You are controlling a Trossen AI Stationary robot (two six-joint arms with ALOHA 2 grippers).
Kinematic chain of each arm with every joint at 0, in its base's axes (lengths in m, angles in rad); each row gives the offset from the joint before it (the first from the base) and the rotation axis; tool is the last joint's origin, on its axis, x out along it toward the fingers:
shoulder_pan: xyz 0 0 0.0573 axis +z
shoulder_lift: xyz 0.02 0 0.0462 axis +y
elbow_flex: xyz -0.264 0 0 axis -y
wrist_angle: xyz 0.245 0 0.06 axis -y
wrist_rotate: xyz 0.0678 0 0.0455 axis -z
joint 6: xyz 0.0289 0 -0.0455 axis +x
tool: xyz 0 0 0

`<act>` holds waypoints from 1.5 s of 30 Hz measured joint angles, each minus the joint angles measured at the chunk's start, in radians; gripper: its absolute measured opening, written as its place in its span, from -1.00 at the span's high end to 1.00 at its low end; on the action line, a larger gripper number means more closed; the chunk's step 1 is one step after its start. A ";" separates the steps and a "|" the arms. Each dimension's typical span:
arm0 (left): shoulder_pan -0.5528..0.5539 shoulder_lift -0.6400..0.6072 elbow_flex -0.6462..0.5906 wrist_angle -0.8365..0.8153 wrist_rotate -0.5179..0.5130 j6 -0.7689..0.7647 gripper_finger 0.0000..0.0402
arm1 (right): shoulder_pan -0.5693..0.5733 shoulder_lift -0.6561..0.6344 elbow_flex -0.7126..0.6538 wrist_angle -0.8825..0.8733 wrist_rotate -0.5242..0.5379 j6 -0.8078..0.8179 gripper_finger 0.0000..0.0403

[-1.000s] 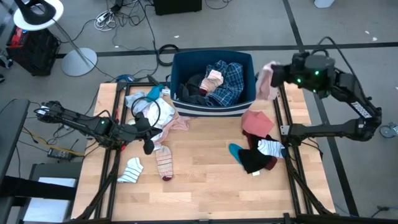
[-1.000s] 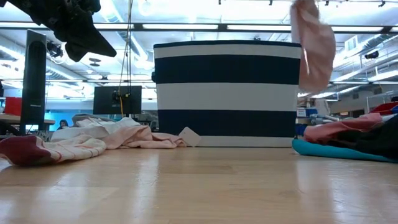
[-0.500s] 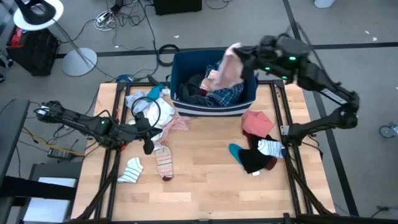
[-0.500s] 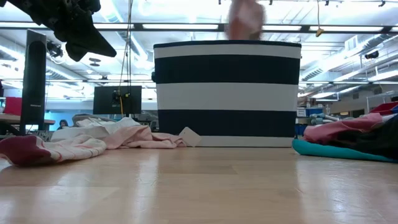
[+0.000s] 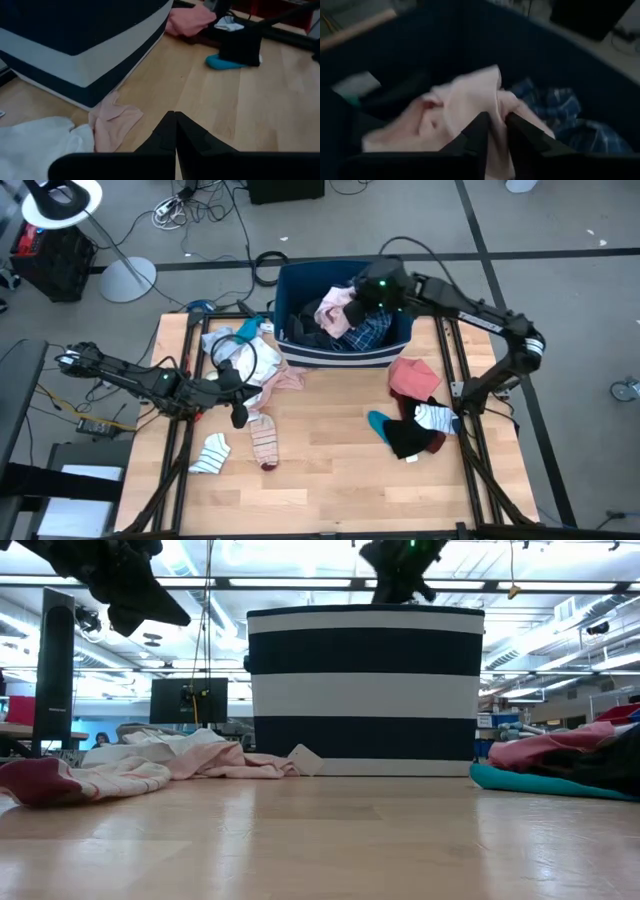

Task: Sort clothes
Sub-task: Put the light pink boxer into the blue bin, then put the white boxer into the blue bin

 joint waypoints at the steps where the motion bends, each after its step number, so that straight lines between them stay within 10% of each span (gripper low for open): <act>1: 0.000 0.000 0.000 0.006 0.000 0.000 0.97 | -0.004 0.009 0.000 -0.014 -0.008 -0.003 0.62; 26: 0.010 0.032 0.000 0.047 -0.010 0.046 0.91 | 0.154 -0.353 -0.018 -0.411 -0.015 0.115 -0.02; 45: 0.129 0.178 0.000 -0.055 -0.058 -0.110 0.42 | 0.537 -0.456 -0.557 -0.330 0.201 0.521 -0.02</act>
